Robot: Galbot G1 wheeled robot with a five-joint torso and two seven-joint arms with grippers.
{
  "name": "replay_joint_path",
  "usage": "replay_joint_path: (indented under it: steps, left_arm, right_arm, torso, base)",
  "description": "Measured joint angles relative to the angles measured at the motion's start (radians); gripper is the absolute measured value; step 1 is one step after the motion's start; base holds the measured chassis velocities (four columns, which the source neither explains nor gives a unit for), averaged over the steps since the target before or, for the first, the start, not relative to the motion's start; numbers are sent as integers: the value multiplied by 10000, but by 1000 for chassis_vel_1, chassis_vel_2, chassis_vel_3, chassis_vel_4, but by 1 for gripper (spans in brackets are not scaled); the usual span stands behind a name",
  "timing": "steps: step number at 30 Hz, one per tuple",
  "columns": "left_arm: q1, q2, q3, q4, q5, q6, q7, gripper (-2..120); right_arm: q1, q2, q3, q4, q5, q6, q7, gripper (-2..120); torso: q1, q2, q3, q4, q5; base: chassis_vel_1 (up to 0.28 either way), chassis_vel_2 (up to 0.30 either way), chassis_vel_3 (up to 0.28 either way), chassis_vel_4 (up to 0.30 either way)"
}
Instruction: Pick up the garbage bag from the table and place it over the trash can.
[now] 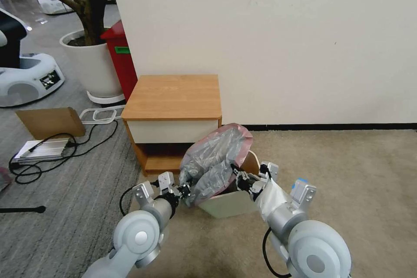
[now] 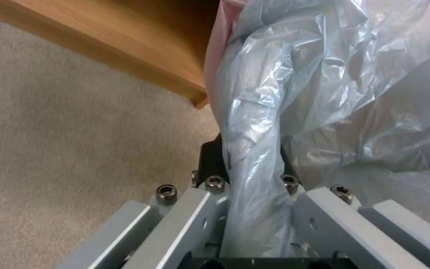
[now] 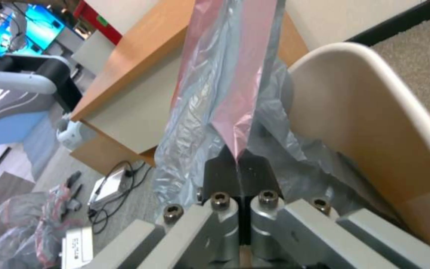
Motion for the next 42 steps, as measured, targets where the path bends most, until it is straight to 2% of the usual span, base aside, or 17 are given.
replay_joint_path:
  steps: [16, 21, 24, 28, 30, 31, 33, 34, 36, 37, 41, 42]
  left_arm:
    - [-55, 9, -877, 137, -893, 206, -59, 3]
    - [-58, 35, -894, 142, -942, 242, -41, 3]
    - [-77, 31, -858, 163, -942, 247, -34, 3]
    - [-176, 24, -820, 244, -977, 248, -29, 3]
    - [-257, 44, -826, 331, -984, 294, -15, 3]
    - [-257, 44, -826, 331, -984, 294, -15, 3]
    - [-272, 127, -852, 345, -984, 393, 95, 3]
    - [-272, 127, -852, 345, -984, 393, 95, 3]
    - [-232, 198, -852, 309, -972, 425, 170, 3]
    - [-232, 198, -852, 309, -972, 425, 170, 3]
    - [-101, 228, -798, 222, -823, 436, 260, 3]
    - [-101, 228, -798, 222, -823, 436, 260, 3]
  right_arm:
    - [-854, -16, 505, 489, -8, 28, 334, 0]
    - [-903, 65, 464, 563, -53, -32, 454, 0]
    - [-900, 86, 420, 637, -58, -100, 513, 5]
    - [-1179, 92, 463, 1013, -326, -124, 560, 22]
    - [-1553, 58, 496, 1152, -1181, -19, 390, 32]
    - [-1553, 58, 496, 1152, -1181, -19, 390, 32]
    - [-1639, 3, 685, 1166, -1735, 242, 52, 41]
    - [-1639, 3, 685, 1166, -1735, 242, 52, 41]
    - [-1219, -96, 1014, 987, -1826, 765, -336, 53]
    - [-1219, -96, 1014, 987, -1826, 765, -336, 53]
    - [-151, -201, 1250, 80, -2002, 1531, -1129, 71]
    - [-151, -201, 1250, 80, -2002, 1531, -1129, 71]
  torso:
    - [0, 0, 0, 0, 0]
    - [0, 0, 0, 0, 0]
    - [0, 0, 0, 1, 0]
    - [0, 0, 0, 1, 0]
    - [0, 0, 0, -1, 0]
    - [0, 0, 0, -1, 0]
    - [0, 1, 0, -2, 0]
    - [0, 1, 0, -2, 0]
    - [0, 0, 0, -2, 0]
    - [0, 0, 0, -2, 0]
    - [0, 0, 1, 0, 2]
    - [0, 0, 1, 0, 2]
  base:
    - [0, 0, 0, 0]
    - [0, 0, 0, 0]
    - [0, 0, 0, 0]
    - [0, 0, 0, 0]
    - [0, 0, 0, 0]
    - [0, 0, 0, 0]
    - [0, 0, 0, 0]
    - [0, 0, 0, 0]
    - [0, 0, 0, 0]
    - [0, 0, 0, 0]
    - [0, 0, 0, 0]
    - [0, 0, 0, 0]
